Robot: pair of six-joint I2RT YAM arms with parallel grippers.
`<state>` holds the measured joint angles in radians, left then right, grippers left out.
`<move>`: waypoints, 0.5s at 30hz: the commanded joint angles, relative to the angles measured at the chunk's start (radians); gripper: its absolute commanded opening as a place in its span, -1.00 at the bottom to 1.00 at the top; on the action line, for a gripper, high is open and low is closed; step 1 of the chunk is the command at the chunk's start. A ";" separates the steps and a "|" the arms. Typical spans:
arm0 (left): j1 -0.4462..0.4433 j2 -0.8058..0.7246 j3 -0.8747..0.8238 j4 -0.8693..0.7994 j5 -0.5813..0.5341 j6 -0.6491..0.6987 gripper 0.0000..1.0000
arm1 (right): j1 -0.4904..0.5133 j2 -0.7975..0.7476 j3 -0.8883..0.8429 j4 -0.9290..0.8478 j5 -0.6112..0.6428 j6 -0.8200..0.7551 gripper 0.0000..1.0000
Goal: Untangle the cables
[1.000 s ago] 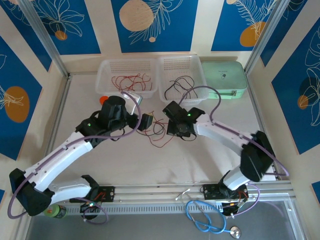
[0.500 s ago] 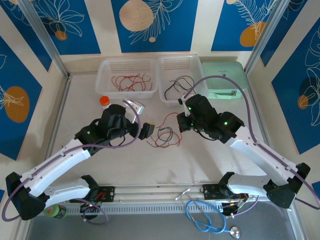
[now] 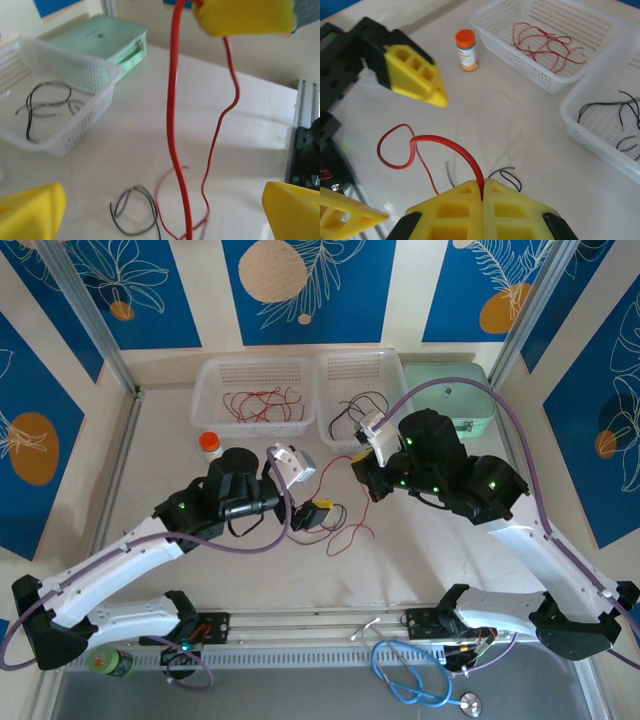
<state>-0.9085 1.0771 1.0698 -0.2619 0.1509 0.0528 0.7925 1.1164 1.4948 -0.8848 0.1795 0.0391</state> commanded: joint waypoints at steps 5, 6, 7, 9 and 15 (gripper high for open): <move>-0.012 0.066 0.040 0.069 0.048 0.077 1.00 | -0.008 0.001 0.014 -0.007 -0.128 -0.065 -1.00; -0.013 0.075 0.042 0.074 0.054 0.076 1.00 | -0.013 -0.005 0.008 0.007 -0.147 -0.061 -1.00; -0.013 0.082 0.042 0.078 0.063 0.073 1.00 | -0.018 -0.011 0.003 0.021 -0.167 -0.058 -1.00; -0.014 0.096 0.041 0.093 0.093 0.057 1.00 | -0.030 -0.024 -0.014 0.055 -0.199 -0.041 -1.00; -0.026 0.112 0.018 0.174 0.156 0.003 1.00 | -0.082 -0.069 -0.073 0.215 -0.305 0.059 -1.00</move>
<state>-0.9180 1.1866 1.0801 -0.1703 0.2405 0.0834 0.7319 1.0817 1.4460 -0.7868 -0.0319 0.0338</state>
